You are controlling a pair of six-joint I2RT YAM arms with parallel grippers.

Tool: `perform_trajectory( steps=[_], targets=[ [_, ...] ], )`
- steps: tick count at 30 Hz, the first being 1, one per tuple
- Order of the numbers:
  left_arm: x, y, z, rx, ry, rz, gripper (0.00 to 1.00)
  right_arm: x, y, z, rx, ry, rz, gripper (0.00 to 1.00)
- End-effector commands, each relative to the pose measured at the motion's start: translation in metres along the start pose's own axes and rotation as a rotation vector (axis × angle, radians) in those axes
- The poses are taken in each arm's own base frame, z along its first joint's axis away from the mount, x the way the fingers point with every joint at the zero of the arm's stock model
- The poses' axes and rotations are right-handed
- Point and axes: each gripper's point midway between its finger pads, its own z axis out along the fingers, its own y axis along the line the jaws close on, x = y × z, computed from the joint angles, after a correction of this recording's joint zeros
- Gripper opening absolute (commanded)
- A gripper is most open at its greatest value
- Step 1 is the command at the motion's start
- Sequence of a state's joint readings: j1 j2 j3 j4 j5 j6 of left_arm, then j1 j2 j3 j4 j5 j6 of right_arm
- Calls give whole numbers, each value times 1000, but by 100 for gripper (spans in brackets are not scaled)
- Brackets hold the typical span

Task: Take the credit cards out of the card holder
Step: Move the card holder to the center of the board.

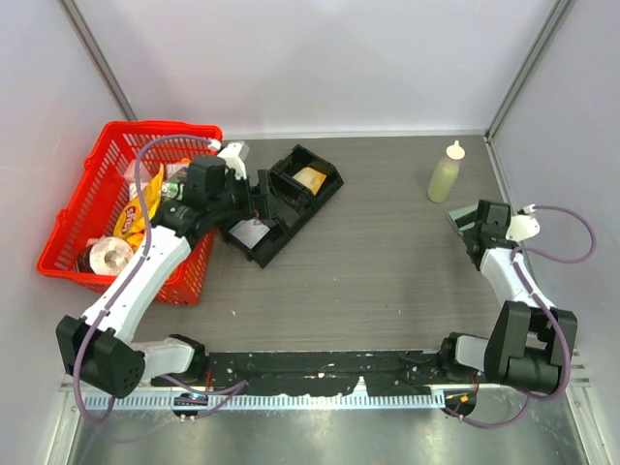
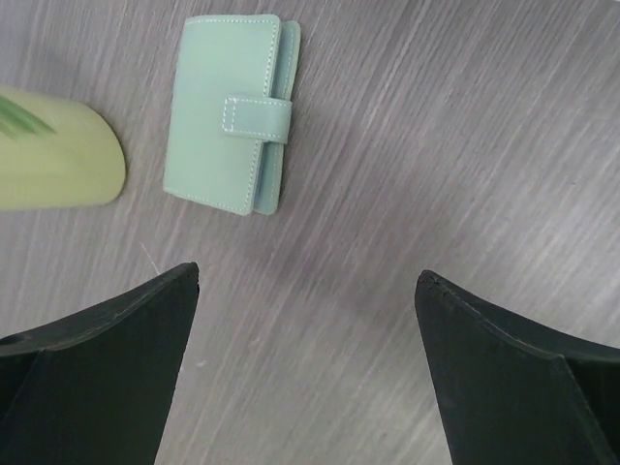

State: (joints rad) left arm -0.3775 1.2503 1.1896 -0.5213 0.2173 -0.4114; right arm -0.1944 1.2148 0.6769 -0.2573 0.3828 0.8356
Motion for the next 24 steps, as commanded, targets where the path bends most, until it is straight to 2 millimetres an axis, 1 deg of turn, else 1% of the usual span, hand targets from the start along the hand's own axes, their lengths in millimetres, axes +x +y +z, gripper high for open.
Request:
perform_trajectory(
  steps=[1,2,3,4,5,6,7,8,9,10,12,13,14,15,16,17,19,21,23,24],
  targets=[
    [-27,-1,-14,-24,-139,30,100,-24,34,17,-147,-34,199,96],
    [-29,3,-15,-46,-147,38,100,-22,28,26,-131,-22,206,95],
    [-30,5,-17,-61,-152,43,100,-26,33,30,-165,-18,222,94],
    [-30,7,-17,-71,-153,46,100,-19,32,39,-157,11,220,93],
    [-30,8,-18,-76,-153,49,100,-20,35,42,-178,22,230,92],
    [-31,9,-19,-80,-160,51,100,-12,33,51,-170,51,225,89],
    [-31,9,-18,-82,-158,51,100,-13,37,53,-201,66,235,88],
    [-31,10,-19,-85,-161,51,100,-5,34,60,-194,88,232,85],
    [-31,9,-19,-83,-160,52,100,-3,36,65,-209,97,236,84],
    [-31,9,-19,-82,-158,52,100,0,35,68,-212,103,237,82],
    [-30,10,-18,-87,-155,51,100,5,36,74,-227,122,235,80],
    [-31,10,-18,-90,-156,51,100,10,33,78,-213,135,231,80],
    [-31,10,-19,-91,-158,51,100,12,32,81,-209,137,233,80],
    [-31,11,-18,-93,-156,51,100,17,26,85,-192,148,241,79],
    [-31,11,-19,-93,-157,51,100,20,32,83,-224,171,247,78],
    [-31,11,-19,-94,-159,51,100,25,27,86,-215,182,257,77],
    [-32,11,-20,-93,-160,51,100,28,24,90,-208,193,268,73],
    [-31,11,-19,-93,-157,51,100,31,20,93,-200,208,274,66],
    [-31,9,-19,-87,-158,51,100,32,17,93,-194,208,272,49],
    [-32,9,-20,-87,-160,50,100,33,16,92,-190,208,268,44]
  ],
)
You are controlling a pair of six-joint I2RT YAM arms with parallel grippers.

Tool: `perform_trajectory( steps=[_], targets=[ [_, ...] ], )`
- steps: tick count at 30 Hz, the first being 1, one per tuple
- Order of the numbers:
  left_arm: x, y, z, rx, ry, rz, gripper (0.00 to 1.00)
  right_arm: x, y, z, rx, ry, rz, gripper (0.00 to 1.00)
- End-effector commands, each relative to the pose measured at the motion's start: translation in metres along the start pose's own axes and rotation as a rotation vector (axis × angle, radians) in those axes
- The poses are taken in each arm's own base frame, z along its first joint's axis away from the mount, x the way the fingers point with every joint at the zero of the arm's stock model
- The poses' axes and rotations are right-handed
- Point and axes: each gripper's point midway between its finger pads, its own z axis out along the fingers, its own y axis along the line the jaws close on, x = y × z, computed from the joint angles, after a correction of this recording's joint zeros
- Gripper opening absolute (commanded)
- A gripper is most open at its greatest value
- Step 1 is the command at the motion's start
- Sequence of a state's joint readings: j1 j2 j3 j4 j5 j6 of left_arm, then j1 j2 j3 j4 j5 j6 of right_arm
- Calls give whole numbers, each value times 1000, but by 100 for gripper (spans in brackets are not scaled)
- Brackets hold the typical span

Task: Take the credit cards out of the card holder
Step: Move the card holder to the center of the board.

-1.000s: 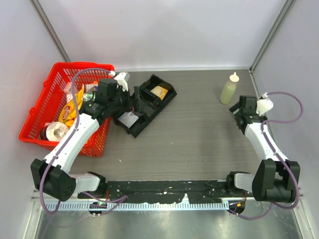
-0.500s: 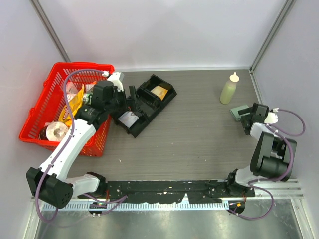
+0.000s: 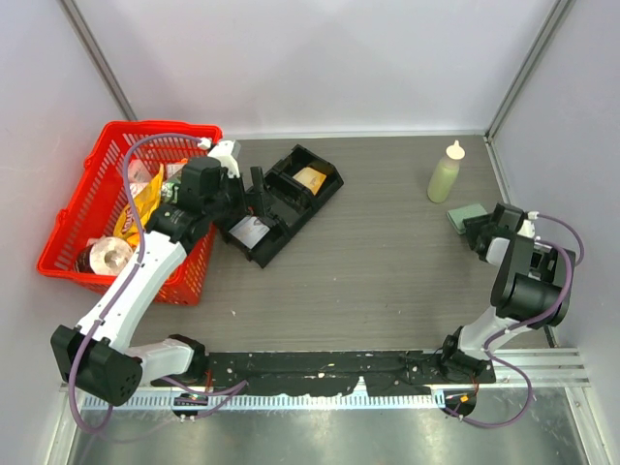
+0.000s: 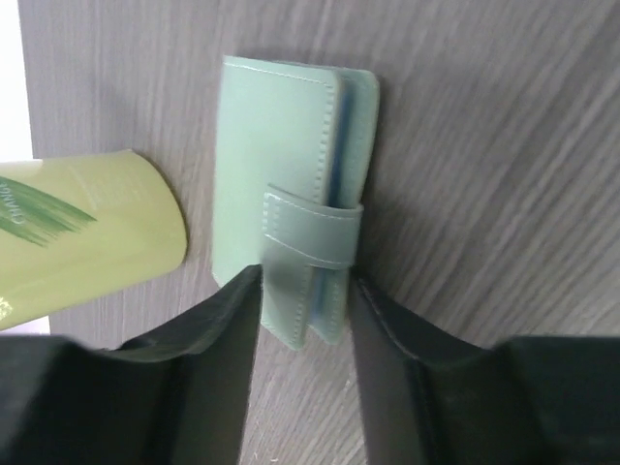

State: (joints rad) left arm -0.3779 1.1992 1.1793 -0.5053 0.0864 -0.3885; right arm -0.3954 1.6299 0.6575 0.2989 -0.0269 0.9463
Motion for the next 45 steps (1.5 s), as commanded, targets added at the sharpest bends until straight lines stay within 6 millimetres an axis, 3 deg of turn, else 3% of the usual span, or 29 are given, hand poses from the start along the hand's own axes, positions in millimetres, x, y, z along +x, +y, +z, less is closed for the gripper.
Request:
perform_trajectory(
  steps=[1,5,9,11,12,13,14,15,16,17,20,21,22,23,24,25,28,31,32,33,36,37,41,45],
  targets=[
    [-16,-6,-7,18,-64,15,100,17,-22,-1,50,54,3,36],
    [-16,-7,-7,26,-64,14,100,20,-25,-9,59,72,-33,13],
    [-14,-9,-6,36,-54,9,100,31,-19,-24,48,88,-86,1],
    [-13,-10,-5,40,-51,8,100,41,-11,-34,39,93,-155,1],
    [-14,-10,-6,44,-53,6,100,59,-5,-44,26,133,-221,1],
    [-14,-11,-6,47,-53,8,100,63,-9,-48,60,124,-260,1],
    [-14,-11,-7,46,-55,10,100,81,2,-57,27,155,-346,1],
    [-15,-11,-8,47,-58,13,100,85,-5,-64,80,165,-395,1],
    [-15,-11,-7,47,-58,16,100,101,10,-74,39,180,-491,1],
    [-15,-11,-8,50,-59,18,100,120,9,-86,50,208,-594,1],
    [-15,-14,-9,67,-59,19,100,134,23,-109,46,199,-798,1],
    [-15,-15,-9,71,-61,20,100,137,17,-118,82,192,-870,1],
    [-15,-16,-9,75,-60,20,100,138,28,-123,68,178,-928,1],
    [-14,-17,-9,80,-56,19,100,140,25,-132,102,154,-1011,1],
    [-14,-17,-9,81,-56,19,100,136,38,-137,96,117,-1057,1],
    [-14,-17,-9,81,-57,19,100,137,36,-146,128,90,-1142,1],
    [-14,-16,-8,74,-62,21,100,135,58,-160,176,-19,-1321,1],
    [-14,-15,-7,71,-59,21,100,144,57,-170,287,-118,-1542,1],
    [-13,-14,-6,70,-55,20,100,146,66,-173,292,-169,-1562,1],
    [-13,-15,-6,69,-57,22,100,160,57,-172,318,-157,-1648,1],
    [-14,-12,-8,57,-64,23,100,191,56,-175,304,-153,-1735,1],
    [-16,-11,-8,47,-70,24,100,207,52,-177,287,-141,-1780,1],
    [-22,-4,-14,4,-104,26,100,251,49,-188,186,-51,-1850,22],
    [-26,-4,-19,7,-126,46,100,302,43,-210,17,156,-1862,41]
  ],
)
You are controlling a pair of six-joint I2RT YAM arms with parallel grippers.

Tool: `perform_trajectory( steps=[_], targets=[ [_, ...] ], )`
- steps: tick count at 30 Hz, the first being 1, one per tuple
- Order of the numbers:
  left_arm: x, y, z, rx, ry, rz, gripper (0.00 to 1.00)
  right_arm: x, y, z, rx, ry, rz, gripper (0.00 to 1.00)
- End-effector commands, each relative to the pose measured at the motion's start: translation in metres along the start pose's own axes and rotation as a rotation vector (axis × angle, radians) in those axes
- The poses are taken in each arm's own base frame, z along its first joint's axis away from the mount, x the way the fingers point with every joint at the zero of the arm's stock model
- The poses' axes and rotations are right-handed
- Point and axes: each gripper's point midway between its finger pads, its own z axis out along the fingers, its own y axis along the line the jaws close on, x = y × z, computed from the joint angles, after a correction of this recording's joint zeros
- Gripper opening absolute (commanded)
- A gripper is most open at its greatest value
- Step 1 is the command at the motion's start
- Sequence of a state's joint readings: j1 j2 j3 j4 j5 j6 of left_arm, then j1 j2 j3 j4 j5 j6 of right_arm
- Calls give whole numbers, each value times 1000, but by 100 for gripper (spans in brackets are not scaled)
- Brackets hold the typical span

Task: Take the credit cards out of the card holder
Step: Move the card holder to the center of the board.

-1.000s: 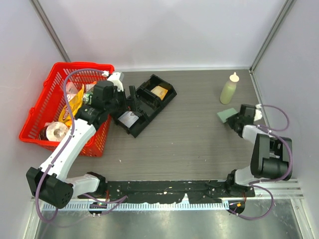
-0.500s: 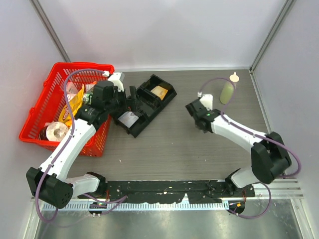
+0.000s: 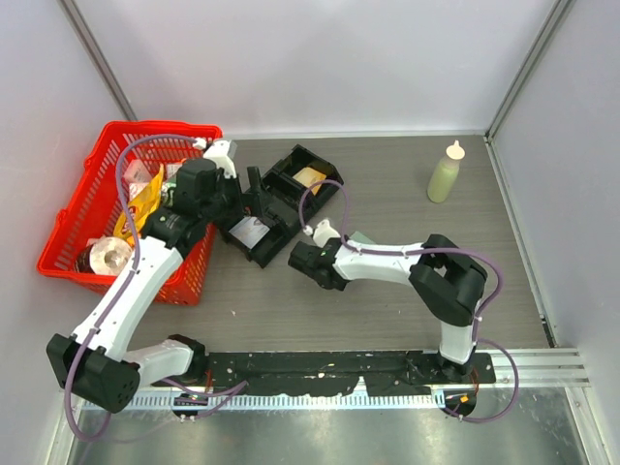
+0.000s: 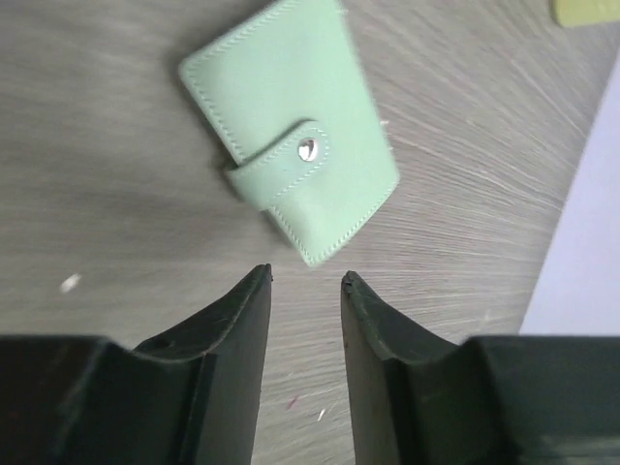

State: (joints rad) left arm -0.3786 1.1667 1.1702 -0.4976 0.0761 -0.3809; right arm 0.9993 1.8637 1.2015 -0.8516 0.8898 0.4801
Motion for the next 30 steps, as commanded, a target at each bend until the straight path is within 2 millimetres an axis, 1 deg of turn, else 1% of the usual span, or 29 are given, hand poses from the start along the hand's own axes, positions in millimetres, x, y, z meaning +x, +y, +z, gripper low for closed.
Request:
perform_trajectory(
  steps=[1,2,3,4,5,6,7,8,9,10,11,12,13,14,15,16,17,18,19,20,21,22,23,24,25,26,27,28,30],
  targets=[
    [-23,-4,-12,6,-103,38,100,-19,36,-34,-212,-38,7,43],
    [-24,-3,-12,-4,-113,40,100,-18,43,-38,-267,-25,13,48],
    [-24,-1,-12,-19,-114,46,100,-24,43,-43,-298,-47,29,50],
    [-23,1,-11,-45,-110,57,100,-24,43,-47,-319,-55,34,55],
    [-22,0,-12,-60,-105,67,100,-29,36,-48,-329,-72,53,56],
    [-18,-3,-11,-70,-88,75,100,-24,34,-47,-349,-62,56,60],
    [-14,-8,-10,-73,-73,84,100,-30,21,-42,-367,-64,101,61],
    [-8,-13,-8,-81,-58,89,100,-20,22,-36,-415,-28,115,61],
    [-1,-22,-7,-82,-45,102,100,-29,6,-29,-438,-41,187,61],
    [6,-26,-5,-94,-29,104,100,-20,-2,-15,-472,7,232,61],
    [13,-30,-4,-105,-18,102,100,-27,-13,-13,-491,-16,289,61],
    [22,-36,-1,-112,-1,83,100,-21,-20,-3,-515,15,333,62],
    [29,-39,1,-128,12,71,100,-30,-30,-2,-531,-13,393,64],
    [38,-45,4,-132,32,64,99,-34,-39,7,-555,-20,465,64],
    [47,-48,6,-144,49,55,100,-33,-36,7,-603,-5,499,64],
    [55,-54,8,-147,65,49,100,-38,-48,18,-600,-9,572,64],
    [64,-61,12,-148,86,48,100,-35,-45,21,-624,5,592,64],
    [71,-67,14,-144,100,50,100,-34,-51,33,-608,25,638,64],
    [80,-74,18,-146,117,53,100,-35,-53,38,-602,30,648,64],
    [88,-80,22,-146,131,53,100,-35,-55,48,-589,41,665,64],
    [96,-87,24,-144,135,45,100,-38,-55,50,-597,41,674,63],
    [101,-93,26,-142,139,31,100,-40,-52,57,-602,49,681,63],
    [107,-99,28,-138,141,19,100,-47,-51,57,-624,39,686,63],
    [111,-105,30,-136,137,4,100,-47,-45,63,-632,53,681,63],
    [114,-109,32,-135,131,-14,100,-53,-42,63,-652,46,679,63],
    [118,-112,33,-140,126,-31,100,-51,-37,68,-654,60,672,63],
    [119,-114,34,-144,109,-52,100,-52,-35,70,-661,64,663,62],
    [122,-116,35,-150,97,-68,100,-50,-27,70,-696,80,643,62],
    [127,-119,39,-154,90,-114,100,-41,-16,67,-735,108,625,58]
  ],
)
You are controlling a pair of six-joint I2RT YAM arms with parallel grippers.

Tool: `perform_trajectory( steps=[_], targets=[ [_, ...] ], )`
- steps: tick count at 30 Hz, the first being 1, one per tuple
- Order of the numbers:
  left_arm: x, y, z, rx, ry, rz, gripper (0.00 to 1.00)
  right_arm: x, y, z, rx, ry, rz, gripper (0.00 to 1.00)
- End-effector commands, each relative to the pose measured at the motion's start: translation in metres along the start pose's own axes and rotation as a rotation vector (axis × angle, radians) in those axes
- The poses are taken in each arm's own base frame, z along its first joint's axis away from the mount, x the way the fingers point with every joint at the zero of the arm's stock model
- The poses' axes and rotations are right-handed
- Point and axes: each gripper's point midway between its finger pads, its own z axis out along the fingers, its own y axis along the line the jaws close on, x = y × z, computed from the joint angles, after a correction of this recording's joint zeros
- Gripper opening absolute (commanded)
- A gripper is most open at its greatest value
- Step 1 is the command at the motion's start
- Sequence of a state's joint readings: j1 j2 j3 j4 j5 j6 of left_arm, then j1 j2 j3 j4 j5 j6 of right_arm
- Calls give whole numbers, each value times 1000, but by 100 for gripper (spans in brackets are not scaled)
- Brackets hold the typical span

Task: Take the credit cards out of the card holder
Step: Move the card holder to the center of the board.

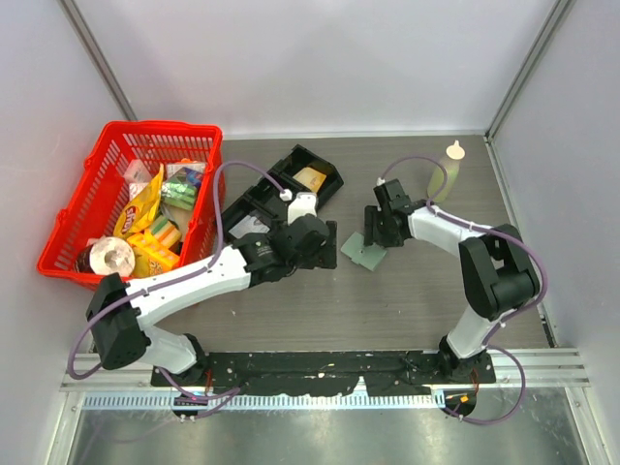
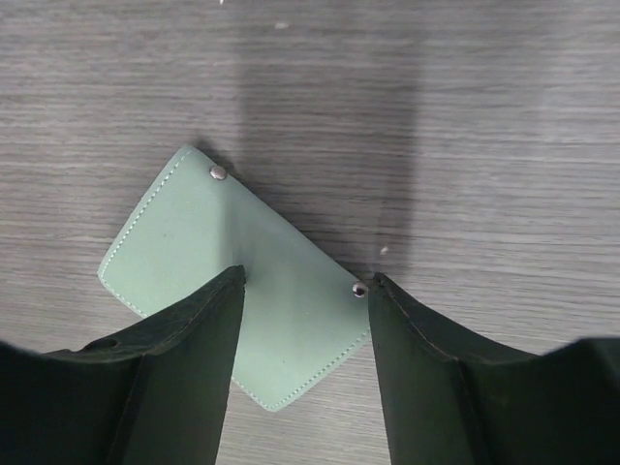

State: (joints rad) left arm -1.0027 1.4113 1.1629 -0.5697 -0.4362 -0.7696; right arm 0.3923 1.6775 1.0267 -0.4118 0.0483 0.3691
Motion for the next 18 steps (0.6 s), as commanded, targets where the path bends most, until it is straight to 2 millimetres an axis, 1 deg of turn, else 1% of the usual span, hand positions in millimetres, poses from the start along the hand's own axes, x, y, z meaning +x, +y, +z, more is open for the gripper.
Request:
perform_trajectory(
  steps=[1,2,3,4,5,6,7,8,9,10,11,12,13,14,15,16,17,18],
  targets=[
    [-12,-9,5,-15,-101,-180,100,5,29,0,-162,33,-19,56],
    [-9,-8,9,-23,-98,-198,100,10,33,-2,-186,38,-5,55],
    [-6,-8,11,-27,-97,-213,100,27,35,-2,-201,72,-7,54],
    [-3,-7,14,-29,-94,-226,100,30,41,-9,-225,67,-3,54],
    [1,-7,17,-33,-90,-232,100,46,43,-11,-229,89,-18,54],
    [5,-6,21,-39,-83,-240,100,48,48,-21,-245,76,-8,54],
    [9,-5,23,-44,-75,-243,100,63,53,-26,-261,91,-28,54],
    [12,-4,27,-52,-66,-250,100,61,61,-39,-295,61,-11,54],
    [18,-4,30,-59,-53,-249,100,64,68,-51,-332,35,2,54],
    [21,-3,32,-65,-41,-252,100,67,73,-59,-371,32,8,54],
    [26,-2,34,-73,-27,-257,100,65,76,-69,-407,-6,32,54],
    [32,-2,36,-76,-12,-257,100,64,72,-73,-396,-36,43,57],
    [36,-1,37,-80,-2,-263,100,53,72,-86,-414,-108,49,57],
    [40,1,38,-84,4,-275,100,50,64,-86,-379,-149,59,57],
    [44,0,38,-85,11,-285,99,37,64,-99,-396,-232,57,57],
    [48,0,39,-84,18,-290,100,39,58,-96,-381,-253,45,57],
    [51,0,39,-83,20,-301,100,29,57,-105,-390,-323,28,57],
    [54,-1,38,-80,25,-308,100,28,54,-108,-382,-345,36,59]
  ],
)
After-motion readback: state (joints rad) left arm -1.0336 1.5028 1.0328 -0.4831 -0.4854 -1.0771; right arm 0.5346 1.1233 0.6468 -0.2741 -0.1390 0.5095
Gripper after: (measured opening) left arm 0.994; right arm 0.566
